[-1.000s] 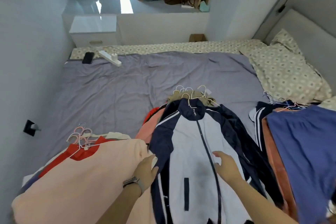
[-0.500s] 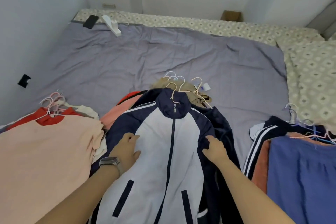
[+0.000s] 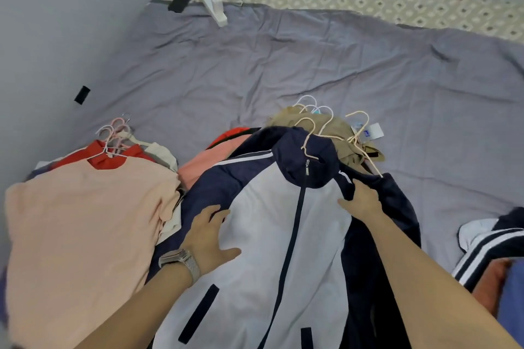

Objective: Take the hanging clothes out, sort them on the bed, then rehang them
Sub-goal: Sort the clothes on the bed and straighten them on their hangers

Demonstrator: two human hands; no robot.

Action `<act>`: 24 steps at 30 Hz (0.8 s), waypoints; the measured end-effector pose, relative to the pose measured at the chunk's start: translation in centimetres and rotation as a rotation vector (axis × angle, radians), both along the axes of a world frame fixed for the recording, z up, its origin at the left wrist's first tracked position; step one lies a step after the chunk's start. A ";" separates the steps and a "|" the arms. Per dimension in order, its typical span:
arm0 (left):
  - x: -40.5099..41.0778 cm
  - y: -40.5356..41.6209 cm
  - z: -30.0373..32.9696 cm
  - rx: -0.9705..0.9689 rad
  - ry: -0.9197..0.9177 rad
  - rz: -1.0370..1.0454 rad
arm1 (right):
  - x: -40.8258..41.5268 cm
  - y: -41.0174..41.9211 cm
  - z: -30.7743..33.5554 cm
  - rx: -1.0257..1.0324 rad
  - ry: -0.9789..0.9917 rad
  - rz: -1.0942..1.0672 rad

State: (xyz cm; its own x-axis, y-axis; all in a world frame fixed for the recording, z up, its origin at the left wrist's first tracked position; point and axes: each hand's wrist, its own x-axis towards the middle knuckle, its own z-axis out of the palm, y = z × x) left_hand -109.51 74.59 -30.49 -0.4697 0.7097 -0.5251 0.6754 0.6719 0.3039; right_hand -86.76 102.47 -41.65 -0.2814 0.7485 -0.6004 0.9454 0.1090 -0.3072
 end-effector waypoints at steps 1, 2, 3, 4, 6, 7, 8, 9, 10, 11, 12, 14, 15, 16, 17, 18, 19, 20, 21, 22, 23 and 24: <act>-0.1 -0.5 -0.1 0.009 0.000 0.004 | 0.0 -0.1 -0.3 0.034 0.000 0.023; -0.1 -1.1 -0.1 0.023 -0.003 0.008 | -0.2 -0.5 -0.4 0.036 0.029 0.027; -0.2 -1.6 0.0 0.039 -0.005 0.010 | -0.3 -1.1 -0.3 -0.003 0.085 0.011; -0.3 -2.1 0.1 0.056 -0.002 0.006 | -0.5 -1.8 0.0 -0.034 0.150 -0.015; -0.6 -3.0 0.2 0.104 0.016 0.002 | -0.6 -3.9 1.4 0.038 0.228 -0.092; -0.7 -3.2 0.3 0.144 0.027 0.012 | -0.3 -5.0 2.5 0.116 0.237 -0.132; -0.8 -3.2 0.7 0.186 0.032 0.029 | 0.1 -6.2 3.9 0.198 0.255 -0.151; -0.8 -3.0 1.1 0.226 0.026 0.051 | 0.8 -7.5 5.5 0.246 0.290 -0.149; -0.8 -2.7 1.7 0.274 0.022 0.063 | 1.4 -9.0 7.2 0.251 0.332 -0.126; -0.8 -2.3 2.3 0.324 0.034 0.059 | 2.2 -10.4 8.9 0.233 0.364 -0.085; -0.8 -1.8 3.0 0.364 0.060 0.043 | 3.1 -11.8 10.5 0.220 0.385 -0.047; -0.6 -0.7 4.4 0.426 0.134 -0.011 | 4.7 -14.2 13.5 0.199 0.415 -0.029; -0.5 -0.2 5.1 0.454 0.178 -0.063 | 5.5 -15.3 14.9 0.182 0.441 -0.045; -0.3 0.2 5.8 0.458 0.216 -0.127 | 6.1 -16.2 16.4 0.171 0.469 -0.069; 0.0 0.5 6.6 0.425 0.212 -0.174 | 6.5 -17.1 18.0 0.165 0.497 -0.101; 0.4 0.6 7.5 0.375 0.186 -0.200 | 6.9 -17.8 19.5 0.162 0.498 -0.136; 0.8 0.4 8.2 0.340 0.156 -0.215 | 7.3 -18.4 20.7 0.177 0.485 -0.168; 1.1 -0.1 8.9 0.359 0.141 -0.220 | 7.6 -19.1 21.9 0.197 0.459 -0.190; 1.6 -0.8 9.5 0.431 0.116 -0.202 | 7.7 -19.9 23.2 0.213 0.436 -0.212; 2.0 -1.8 10.4 0.521 0.084 -0.168 | 7.9 -20.7 24.2 0.234 0.415 -0.229; 2.4 -3.0 11.2 0.610 0.052 -0.124 | 7.9 -21.6 25.3 0.256 0.401 -0.236; 2.6 -4.4 12.2 0.689 0.043 -0.089 | 7.8 -22.8 26.6 0.275 0.403 -0.236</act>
State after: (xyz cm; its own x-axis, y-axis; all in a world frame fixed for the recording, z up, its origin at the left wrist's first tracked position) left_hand -106.91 70.18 -18.34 -0.4045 0.9114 0.0763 0.7398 0.2770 0.6131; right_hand -78.92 79.67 -15.03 -0.2544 0.9334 -0.2529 0.7669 0.0354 -0.6408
